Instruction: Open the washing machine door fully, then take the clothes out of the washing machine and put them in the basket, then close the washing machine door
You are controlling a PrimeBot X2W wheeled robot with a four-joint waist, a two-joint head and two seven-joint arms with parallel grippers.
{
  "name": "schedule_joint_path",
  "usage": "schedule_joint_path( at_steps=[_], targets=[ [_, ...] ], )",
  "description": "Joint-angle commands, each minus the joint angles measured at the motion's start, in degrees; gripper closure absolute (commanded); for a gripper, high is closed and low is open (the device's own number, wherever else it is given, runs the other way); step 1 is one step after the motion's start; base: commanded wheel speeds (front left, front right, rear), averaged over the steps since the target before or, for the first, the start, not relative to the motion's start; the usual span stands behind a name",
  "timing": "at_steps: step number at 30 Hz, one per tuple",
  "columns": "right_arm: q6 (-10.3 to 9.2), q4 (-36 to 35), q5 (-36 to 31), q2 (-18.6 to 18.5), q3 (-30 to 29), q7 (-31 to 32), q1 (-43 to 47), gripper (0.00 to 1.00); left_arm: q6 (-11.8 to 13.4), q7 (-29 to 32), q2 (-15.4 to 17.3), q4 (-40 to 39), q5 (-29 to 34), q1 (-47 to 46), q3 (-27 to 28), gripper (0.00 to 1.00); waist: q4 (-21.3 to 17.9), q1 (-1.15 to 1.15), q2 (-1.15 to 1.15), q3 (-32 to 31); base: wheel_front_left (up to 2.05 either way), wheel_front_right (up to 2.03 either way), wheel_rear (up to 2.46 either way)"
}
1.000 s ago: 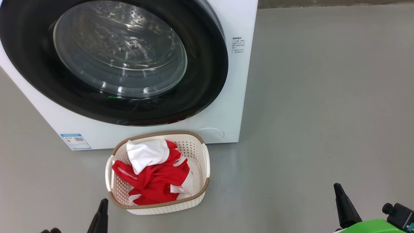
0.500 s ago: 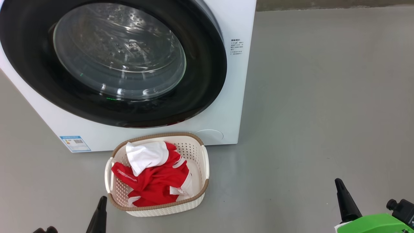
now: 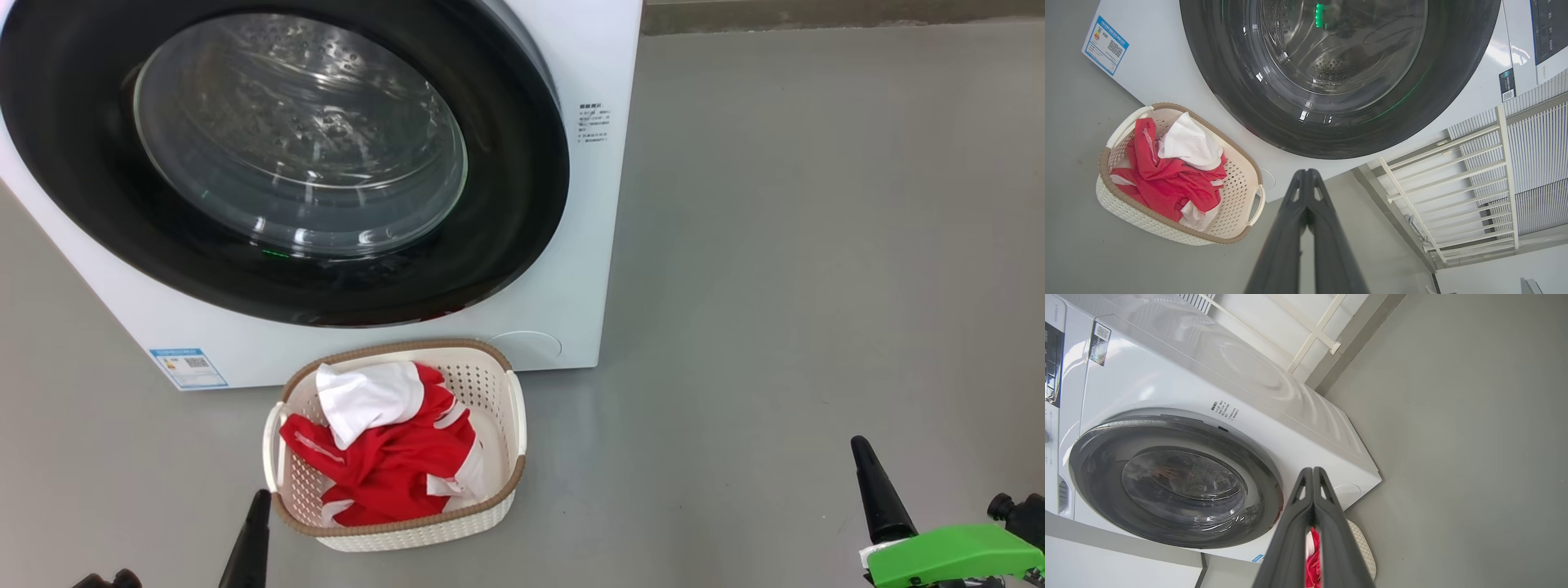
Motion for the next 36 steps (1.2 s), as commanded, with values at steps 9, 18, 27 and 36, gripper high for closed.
schedule_joint_path(
  at_steps=[9,18,27,36],
  targets=[
    [-0.04,-1.8,6.0,-1.1,0.3,1.7,-3.4,1.0,-0.3,1.6,0.3,-0.9,-5.9,-3.5,2.2,1.0,-0.2,0.0,0.0,-0.3,0.0,0.0,0.0],
    [-0.04,-2.0,11.0,-1.2,0.0,3.2,-4.3,1.0,-0.3,3.1,0.0,-0.6,-10.9,-4.2,2.8,1.0,-0.3,0.0,0.0,-0.6,0.0,0.0,0.0],
    [-0.04,-2.1,15.6,-1.3,-0.2,4.6,-5.1,1.0,-0.3,4.5,-0.3,-0.5,-15.3,-4.8,3.3,1.0,-0.5,0.0,0.0,-0.9,0.0,0.0,0.0],
    [-0.05,-2.3,21.2,-1.4,-0.5,6.3,-6.0,1.0,-0.3,6.1,-0.7,-0.2,-20.7,-5.6,4.0,1.0,-0.7,0.0,0.0,-1.2,0.0,0.0,0.0]
  ],
)
